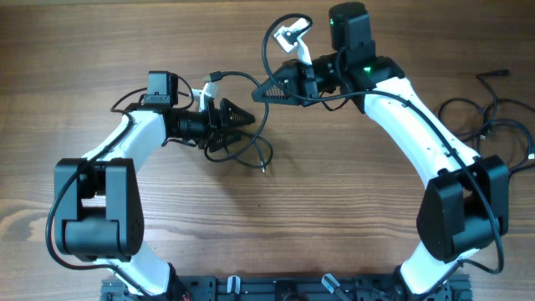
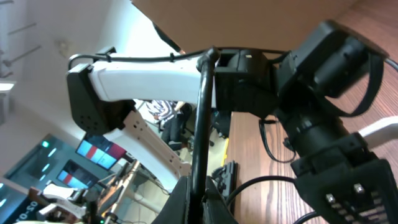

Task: Untangle cables

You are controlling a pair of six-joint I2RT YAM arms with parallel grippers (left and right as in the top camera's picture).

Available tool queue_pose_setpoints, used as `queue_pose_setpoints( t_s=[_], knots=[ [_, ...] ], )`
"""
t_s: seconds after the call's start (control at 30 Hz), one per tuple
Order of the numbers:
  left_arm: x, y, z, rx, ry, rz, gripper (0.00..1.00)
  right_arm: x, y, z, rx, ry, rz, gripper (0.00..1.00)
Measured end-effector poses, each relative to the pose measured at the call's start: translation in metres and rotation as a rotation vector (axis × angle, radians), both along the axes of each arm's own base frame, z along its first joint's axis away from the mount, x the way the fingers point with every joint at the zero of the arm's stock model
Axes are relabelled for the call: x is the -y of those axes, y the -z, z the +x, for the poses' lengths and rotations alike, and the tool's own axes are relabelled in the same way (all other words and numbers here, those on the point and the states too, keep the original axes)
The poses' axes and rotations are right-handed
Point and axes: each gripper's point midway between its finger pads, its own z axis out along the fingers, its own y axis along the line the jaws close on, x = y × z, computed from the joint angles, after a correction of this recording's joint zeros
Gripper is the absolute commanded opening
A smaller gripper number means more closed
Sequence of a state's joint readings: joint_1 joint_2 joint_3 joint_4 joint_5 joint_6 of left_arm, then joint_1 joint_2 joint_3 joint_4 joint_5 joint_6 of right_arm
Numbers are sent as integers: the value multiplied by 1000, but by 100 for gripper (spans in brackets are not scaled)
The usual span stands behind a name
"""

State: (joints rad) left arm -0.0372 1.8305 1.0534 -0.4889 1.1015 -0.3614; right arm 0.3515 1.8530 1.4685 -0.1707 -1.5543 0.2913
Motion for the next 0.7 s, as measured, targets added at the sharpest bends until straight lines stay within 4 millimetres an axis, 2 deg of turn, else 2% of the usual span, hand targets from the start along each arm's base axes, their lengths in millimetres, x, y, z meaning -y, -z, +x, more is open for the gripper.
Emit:
queue_pose_setpoints(
  t_s=[0.07,0.1,0.17,0.2,0.27,0.33,0.43,0.47,0.57,0.6,0.63,0.7],
  knots=[
    [0,0,0,1,0,0,86,-1,-7,3,-9,-4,1,4],
    [0,0,0,1,0,0,81,-1,-9,4,-18,-4,-2,4],
    [0,0,0,-2,-1,-1,62,-2,-11,4,-48,-4,-12,4],
    [0,0,0,0,0,0,45,-2,-11,4,-64,-4,-18,4],
    [0,0,0,-1,0,0,29,-2,-11,4,-77,-4,-23,4],
    [0,0,0,0,0,1,22,-2,-11,4,-85,-4,-25,4],
    [-6,10,3,1,-22,68,5,-2,-11,5,-89,-3,-27,4],
    [-8,14,4,4,-28,92,4,-2,-11,5,-89,-3,-27,4],
    [-13,21,7,-14,-57,143,4,-2,-11,5,-93,-3,-28,5],
    [-14,23,7,-19,-62,149,21,-2,-11,4,-95,-3,-29,5],
    [-15,23,7,-28,-66,154,54,-2,-11,4,-95,-3,-29,5],
    [-16,26,5,-50,-72,166,75,-2,-11,4,-96,-3,-29,5]
  ],
)
